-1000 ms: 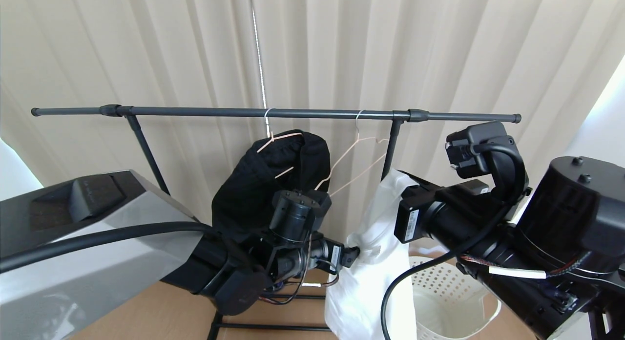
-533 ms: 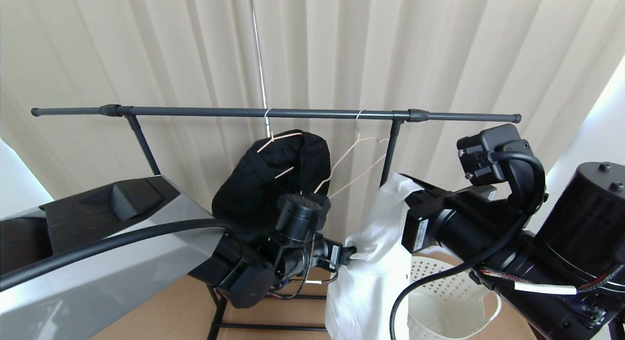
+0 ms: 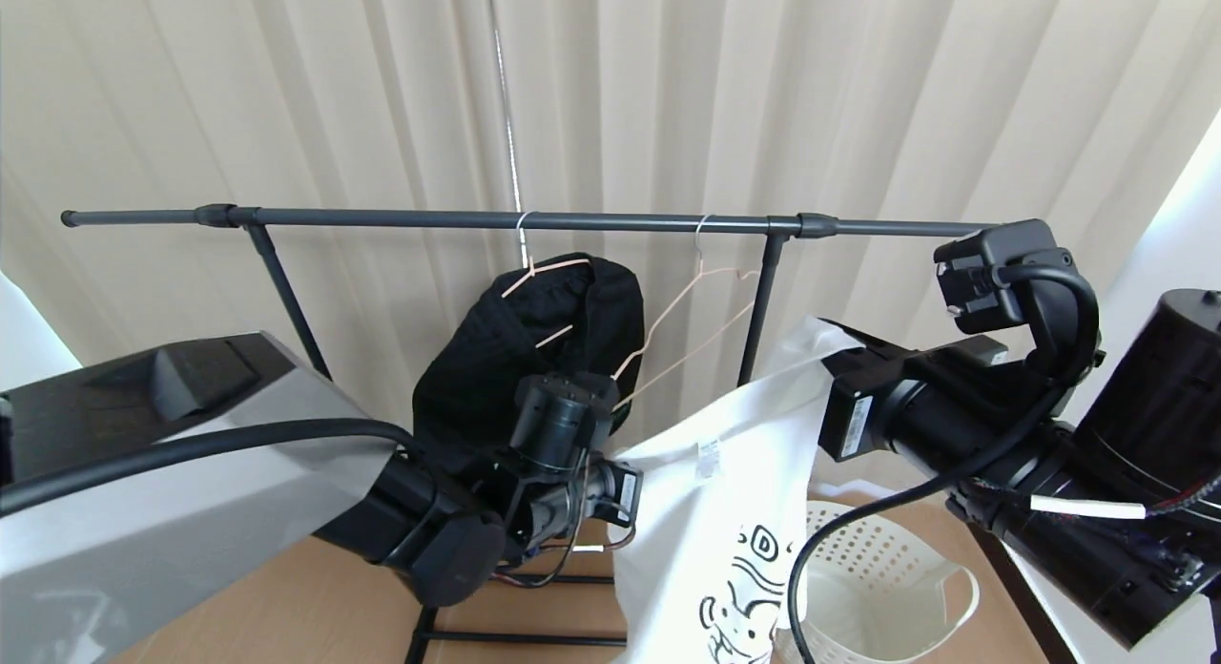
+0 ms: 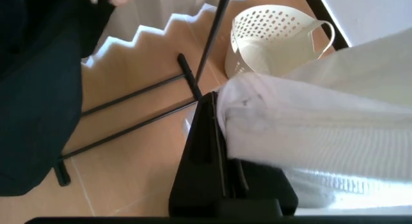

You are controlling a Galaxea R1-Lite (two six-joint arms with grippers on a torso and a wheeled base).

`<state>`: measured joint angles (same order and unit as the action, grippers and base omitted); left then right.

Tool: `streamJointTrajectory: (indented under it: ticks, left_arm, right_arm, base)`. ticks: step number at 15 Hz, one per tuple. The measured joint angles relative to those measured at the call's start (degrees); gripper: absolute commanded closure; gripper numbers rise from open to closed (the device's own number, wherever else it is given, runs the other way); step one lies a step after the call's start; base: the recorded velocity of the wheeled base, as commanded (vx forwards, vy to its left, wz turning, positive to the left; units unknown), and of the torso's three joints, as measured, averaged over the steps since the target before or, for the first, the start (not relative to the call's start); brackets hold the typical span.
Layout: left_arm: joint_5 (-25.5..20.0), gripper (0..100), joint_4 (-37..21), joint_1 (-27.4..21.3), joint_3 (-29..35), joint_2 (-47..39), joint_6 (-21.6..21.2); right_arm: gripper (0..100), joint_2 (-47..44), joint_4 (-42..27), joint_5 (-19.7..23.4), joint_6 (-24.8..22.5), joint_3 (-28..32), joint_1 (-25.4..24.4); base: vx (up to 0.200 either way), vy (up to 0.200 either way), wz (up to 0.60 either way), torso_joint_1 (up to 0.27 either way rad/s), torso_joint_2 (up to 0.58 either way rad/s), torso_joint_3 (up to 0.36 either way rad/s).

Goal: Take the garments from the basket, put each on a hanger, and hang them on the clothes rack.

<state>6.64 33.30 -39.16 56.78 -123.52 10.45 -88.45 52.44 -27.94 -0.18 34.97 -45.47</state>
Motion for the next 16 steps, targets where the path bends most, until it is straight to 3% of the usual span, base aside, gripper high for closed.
streamJointTrajectory:
  ticks: [4,8,9,11,14,16]
  left_arm:
    - [2.3,100,-0.3,0.7,-4.1,8.1,-2.8]
    - [2.4,100,-0.6,2.2,-6.8,13.5,-6.0]
    - [2.4,100,-1.1,2.5,-6.7,14.4,-7.3]
    - [2.5,100,-5.6,3.0,-5.0,16.0,-9.2]
    - [3.1,100,-15.3,3.3,0.5,19.3,-9.6]
    - [3.5,100,-17.2,3.3,2.9,21.9,-10.3]
  right_arm:
    - [100,-3.0,0.0,-0.4,-3.1,0.6,5.9]
    - [100,-8.9,-0.9,-1.9,-3.8,2.9,8.0]
    - [100,-10.1,-3.0,-2.1,-6.6,4.4,8.3]
    - [100,-10.8,-9.2,-2.2,-11.5,6.4,9.3]
    - [100,-10.2,-11.3,-2.1,-11.6,9.5,9.8]
    - [100,-9.8,-11.2,-2.1,-11.5,12.1,9.8]
  base:
    - [0.000,0.000,0.00,0.000,0.00,0.000]
    - [0.000,0.000,0.00,0.000,0.00,0.000]
    - [0.000,0.000,0.00,0.000,0.00,0.000]
    - [0.000,0.000,0.00,0.000,0.00,0.000]
    - [0.000,0.000,0.00,0.000,0.00,0.000]
    - [0.000,0.000,0.00,0.000,0.00,0.000]
